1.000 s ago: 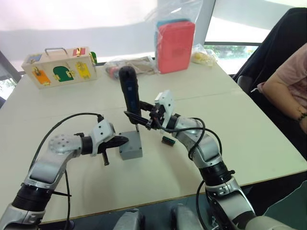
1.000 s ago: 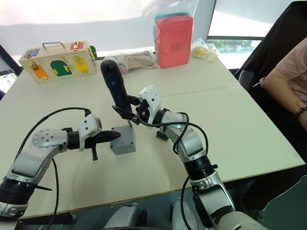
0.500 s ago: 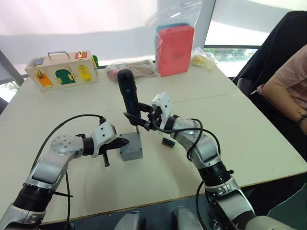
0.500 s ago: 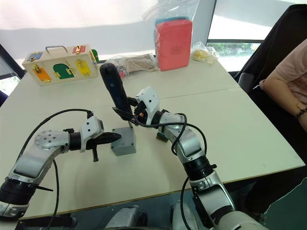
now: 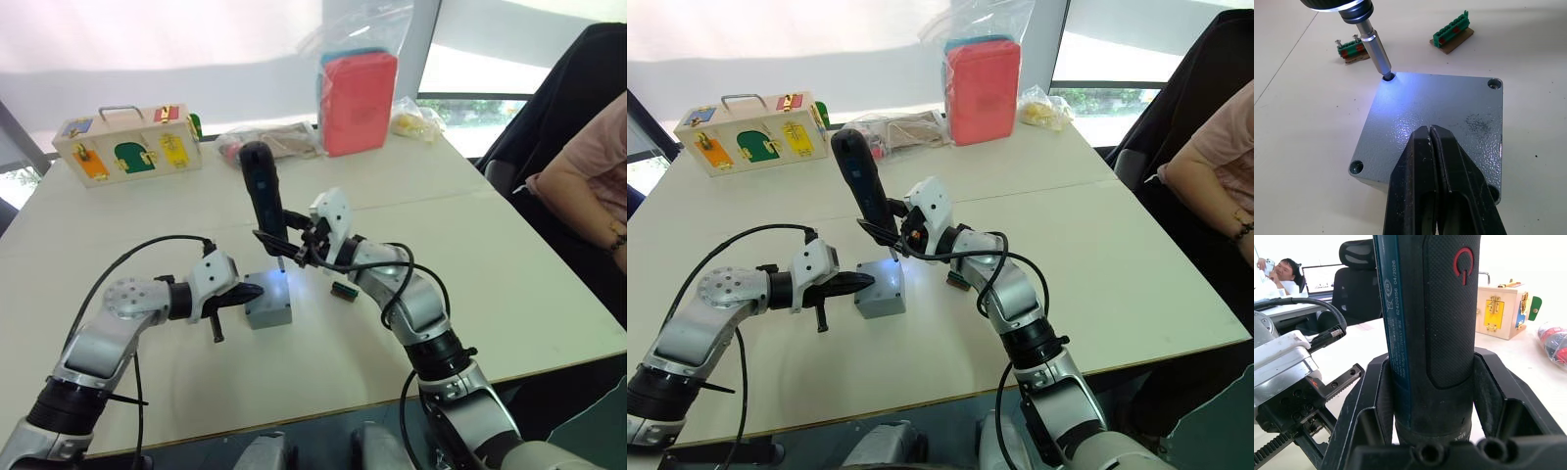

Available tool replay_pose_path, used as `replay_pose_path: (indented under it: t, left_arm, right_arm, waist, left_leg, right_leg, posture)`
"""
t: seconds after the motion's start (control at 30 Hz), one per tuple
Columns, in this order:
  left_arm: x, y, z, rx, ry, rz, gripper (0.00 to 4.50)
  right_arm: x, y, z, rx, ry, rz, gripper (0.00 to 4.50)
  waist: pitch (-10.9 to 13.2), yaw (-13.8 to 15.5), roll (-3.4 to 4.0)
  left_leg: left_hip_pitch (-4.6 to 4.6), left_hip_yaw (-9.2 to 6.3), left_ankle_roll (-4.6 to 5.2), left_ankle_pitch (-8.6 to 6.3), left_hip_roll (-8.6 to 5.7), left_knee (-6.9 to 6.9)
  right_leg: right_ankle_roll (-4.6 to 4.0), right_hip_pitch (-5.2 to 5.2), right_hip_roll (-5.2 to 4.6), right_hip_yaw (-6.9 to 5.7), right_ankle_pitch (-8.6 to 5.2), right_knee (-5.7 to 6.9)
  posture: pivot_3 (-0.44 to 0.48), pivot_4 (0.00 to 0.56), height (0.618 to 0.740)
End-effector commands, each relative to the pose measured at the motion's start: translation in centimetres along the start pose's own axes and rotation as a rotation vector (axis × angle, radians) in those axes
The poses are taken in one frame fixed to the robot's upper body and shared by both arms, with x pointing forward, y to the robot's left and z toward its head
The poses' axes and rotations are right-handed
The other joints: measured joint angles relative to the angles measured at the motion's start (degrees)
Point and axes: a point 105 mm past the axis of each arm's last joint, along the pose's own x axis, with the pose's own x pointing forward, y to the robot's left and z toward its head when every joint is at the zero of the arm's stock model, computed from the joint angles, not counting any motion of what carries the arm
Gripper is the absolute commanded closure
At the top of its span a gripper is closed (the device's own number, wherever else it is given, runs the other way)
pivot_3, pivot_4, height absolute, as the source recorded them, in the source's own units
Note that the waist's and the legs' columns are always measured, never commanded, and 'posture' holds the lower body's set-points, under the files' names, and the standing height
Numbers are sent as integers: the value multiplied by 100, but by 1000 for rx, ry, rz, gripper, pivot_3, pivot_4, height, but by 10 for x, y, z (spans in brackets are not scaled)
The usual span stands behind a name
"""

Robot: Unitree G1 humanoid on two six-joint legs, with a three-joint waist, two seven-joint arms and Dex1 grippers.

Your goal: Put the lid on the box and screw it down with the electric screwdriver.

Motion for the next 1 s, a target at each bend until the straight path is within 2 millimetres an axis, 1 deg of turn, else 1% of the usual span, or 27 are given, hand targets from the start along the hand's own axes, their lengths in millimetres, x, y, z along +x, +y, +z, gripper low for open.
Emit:
replay_pose_path:
  t: [0.03, 0.17, 0.23, 0.3, 0.4, 0.47, 0.53, 0.6, 0.67, 0.7, 0.73, 0.8, 0.83, 0.9, 0.93, 0.97, 1.0]
  left_arm:
    - [0, -5, -10, -24, 37, -16, 4500]
    - [0, -5, -11, -23, 37, -14, 4500]
    - [0, -5, -10, -24, 35, -13, 4500]
    - [1, -4, -10, -24, 35, -12, 4500]
    - [1, -4, -10, -23, 32, -11, 4500]
    - [1, -3, -8, -23, 26, -9, 4500]
    - [0, -1, -3, -17, 14, -9, 4500]
    - [-1, 1, 5, -14, -11, -4, 4500]
    - [-2, 2, 13, -10, -36, -5, 4500]
    - [-3, 1, 17, -4, -48, -8, 4500]
    - [-4, 1, 21, -2, -59, -9, 4500]
    - [-7, 1, 28, 0, -78, -9, 4500]
    - [-9, 2, 34, 8, -93, -9, 4500]
    - [-14, 5, 48, 23, -135, 0, 4500]
    - [-16, 5, 54, 26, -151, -2, 4500]
    - [-18, 4, 60, 33, -166, -11, 4500]
    - [-20, 3, 64, 37, -173, -18, 4500]
  right_arm:
    - [-14, -2, -70, 115, 268, -31, 2667]
    - [-15, -2, -68, 103, 264, -28, 2667]
    - [-14, -3, -63, 99, 249, -30, 2667]
    - [-13, -4, -55, 87, 225, -34, 2667]
    - [-10, -7, -35, 84, 133, -40, 2667]
    - [-9, -8, -13, 62, 57, -35, 2667]
    - [-11, -13, 38, 38, -99, -42, 2667]
    - [-19, -18, 77, 37, -212, -51, 2667]
    - [-28, -25, 100, 65, -267, -75, 2667]
    - [-32, -29, 108, 77, -273, -85, 2667]
    - [-37, -32, 113, 84, -266, -95, 2667]
    - [-44, -39, 118, 108, -239, -115, 2667]
    - [-49, -45, 114, 120, -166, -132, 2667]
    - [-68, -59, 102, 116, 10, -181, 2667]
    - [-77, -67, 95, 113, 89, -222, 2667]
    - [-89, -79, 83, 142, 203, -277, 2667]
    - [-97, -86, 76, 167, 276, -315, 2667]
  waist:
    - [0, 0, 0]
    - [1, 0, 1]
    - [0, 0, 1]
    - [1, 0, 2]
    - [2, 4, 2]
    - [7, 9, 3]
    - [17, 6, 5]
    - [75, 15, 2]
    - [115, 17, -5]
    - [123, 15, -7]
    - [128, 12, -6]
    - [128, 4, -7]
    - [128, -2, -6]
    - [138, -3, -7]
    - [154, 4, -19]
    - [168, 13, -30]
    - [184, 14, -39]
  left_leg:
    - [0, 0, 0, 0, 0, 0]
    - [0, -2, 0, 0, 0, -2]
    - [0, -3, 0, 0, 0, -2]
    - [0, -4, 0, -1, 0, -2]
    - [0, -6, 1, -1, 0, -3]
    - [-2, -9, 1, -1, -1, -3]
    - [-7, -11, 1, -1, -1, -3]
    - [-17, -12, 0, -1, -1, -5]
    - [-49, -14, 0, 0, -2, 0]
    - [-88, -14, -2, 1, -4, 7]
    - [-129, -14, -13, 8, -6, 16]
    - [-175, -14, -58, 35, -6, 17]
    - [-200, -14, -60, 36, -6, 16]
    - [-211, -13, -61, 37, -5, 12]
    - [-213, -11, -59, 36, -5, 11]
    - [-216, -11, -57, 35, -5, 13]
    - [-217, -11, -56, 34, -6, 13]
  right_leg:
    - [0, 0, 0, 0, 0, -1]
    - [2, 0, 0, -1, -2, -2]
    - [2, 0, 0, -1, -3, -3]
    - [3, 1, -1, -2, -3, -5]
    - [4, 0, -1, -3, -4, -6]
    - [4, 0, -1, -5, -5, -8]
    - [5, 0, -1, -6, -5, -10]
    - [5, -6, -2, -6, -5, -9]
    - [5, -34, -3, -6, -3, -4]
    - [4, -74, -5, -6, -1, 4]
    - [1, -119, -6, -5, 3, 14]
    - [-2, -165, -7, -6, 5, 15]
    - [-3, -192, -7, -7, 6, 15]
    - [-4, -202, -8, -7, 6, 12]
    - [-4, -202, -10, -7, 5, 8]
    - [-4, -201, -12, -8, 5, 6]
    - [-4, -199, -14, -10, 5, 5]
  posture:
    - [0, 150, 740]
    - [0, 150, 740]
    - [0, 150, 740]
    - [0, 150, 740]
    - [0, 150, 740]
    - [0, 150, 740]
    - [0, 150, 740]
    - [0, 150, 740]
    - [0, 150, 740]
    - [0, 150, 740]
    - [0, 150, 740]
    - [0, 150, 740]
    - [0, 150, 740]
    - [0, 150, 740]
    - [0, 150, 740]
    - [0, 150, 740]
    - [0, 150, 740]
